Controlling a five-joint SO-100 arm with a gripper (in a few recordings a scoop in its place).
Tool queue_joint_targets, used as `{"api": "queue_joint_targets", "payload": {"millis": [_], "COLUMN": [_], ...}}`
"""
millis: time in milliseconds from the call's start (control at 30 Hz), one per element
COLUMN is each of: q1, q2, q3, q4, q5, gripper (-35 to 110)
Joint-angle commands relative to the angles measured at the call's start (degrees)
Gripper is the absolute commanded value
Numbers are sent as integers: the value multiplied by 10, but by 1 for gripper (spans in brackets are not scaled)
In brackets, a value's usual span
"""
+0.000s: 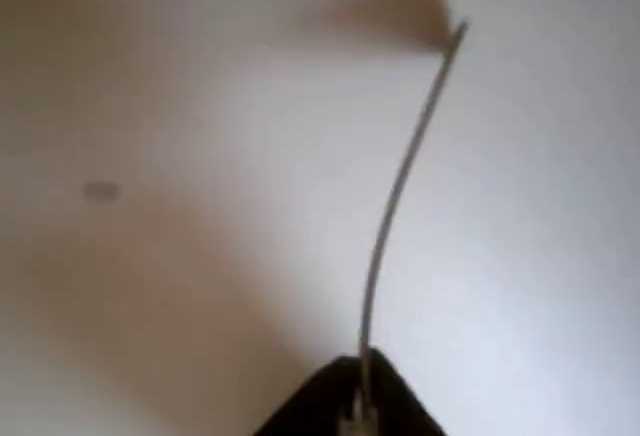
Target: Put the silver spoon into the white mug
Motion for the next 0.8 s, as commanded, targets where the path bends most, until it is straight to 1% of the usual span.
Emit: {"api": "queue_joint_targets", "payload": {"millis": [0,367,533,767], "q1": [-13,-83,-128,-208], "q2": [120,271,353,421], "q3": [17,60,61,37], "q4": [8,9,9,5], "q5": [-5,11,18,42], "gripper": [-2,-2,-2,-2]}}
